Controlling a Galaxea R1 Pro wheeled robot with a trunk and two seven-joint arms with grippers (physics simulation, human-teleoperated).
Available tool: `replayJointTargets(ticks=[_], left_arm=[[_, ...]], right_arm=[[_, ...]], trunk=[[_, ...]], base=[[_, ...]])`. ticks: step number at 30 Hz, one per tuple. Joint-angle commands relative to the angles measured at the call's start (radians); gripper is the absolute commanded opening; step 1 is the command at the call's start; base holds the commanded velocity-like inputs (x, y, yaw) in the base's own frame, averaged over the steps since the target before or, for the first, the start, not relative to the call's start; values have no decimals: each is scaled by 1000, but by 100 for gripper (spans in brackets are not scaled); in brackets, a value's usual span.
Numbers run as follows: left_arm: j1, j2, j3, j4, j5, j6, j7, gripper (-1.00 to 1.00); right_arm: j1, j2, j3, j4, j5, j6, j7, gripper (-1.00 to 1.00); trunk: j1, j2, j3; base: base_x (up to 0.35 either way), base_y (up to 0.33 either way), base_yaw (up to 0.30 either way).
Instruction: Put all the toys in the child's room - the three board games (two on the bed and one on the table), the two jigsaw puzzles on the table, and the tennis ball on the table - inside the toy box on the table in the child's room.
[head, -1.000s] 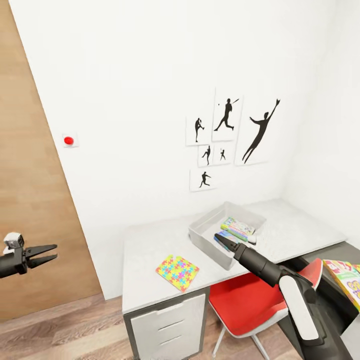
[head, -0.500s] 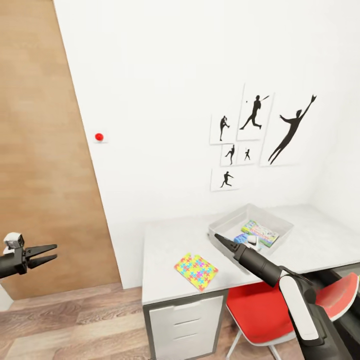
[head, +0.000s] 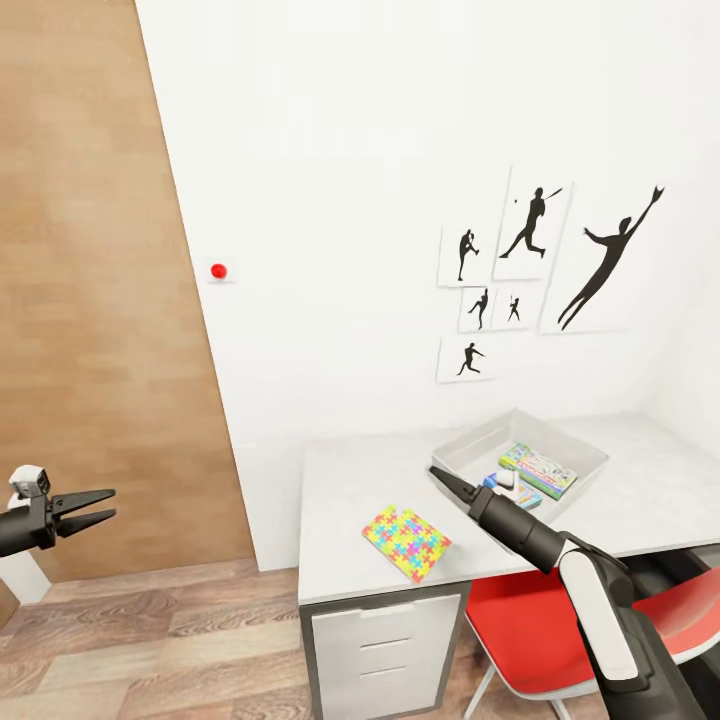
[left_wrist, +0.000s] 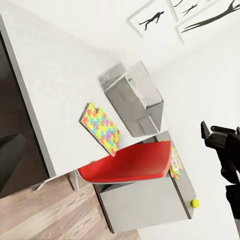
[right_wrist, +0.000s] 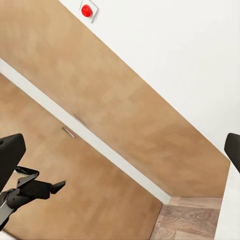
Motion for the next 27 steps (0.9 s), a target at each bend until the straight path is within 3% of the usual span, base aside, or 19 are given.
replayJointTargets(ticks=[1, 8, 10, 12, 15, 16, 21, 27], left_arm=[[-1, 0, 0, 0, -1, 10, -4, 100], [-1, -3, 0, 0, -1, 10, -4, 100], [-1, -4, 0, 0, -1, 10, -4, 100], [-1, -6, -1, 0, -1, 10, -4, 100], [-1, -22, -1, 0, -1, 9, -4, 100], [-1, -23, -1, 0, -1, 9, -4, 100], [-1, -30, 0, 0, -1, 8, -4, 100], [-1, -30, -1, 0, -1, 8, -4, 100]], right_arm=[[-1, 0, -1, 0, -4, 7, 0, 100], [-1, 9, 6, 0, -2, 7, -10, 100], [-1, 13, 8, -1, -2, 7, -48, 100], [0, 17, 15, 1, -5, 11, -112, 100], [-22, 24, 50, -5, -14, 30, -299, 100], [-32, 25, 55, -10, -16, 39, -327, 100], [-161, 55, 84, -37, -16, 194, -526, 100], [-267, 79, 91, -36, -19, 272, -726, 100]], trunk=[[1, -2, -2], [1, -2, -2], [1, -2, -2], [1, -2, -2], [1, -2, -2], [1, -2, -2], [1, -2, -2], [1, -2, -2]], base=[[0, 0, 1], [0, 0, 0], [0, 0, 0], [0, 0, 0], [0, 0, 0], [0, 0, 0], [-3, 0, 0], [-67, 39, 0]])
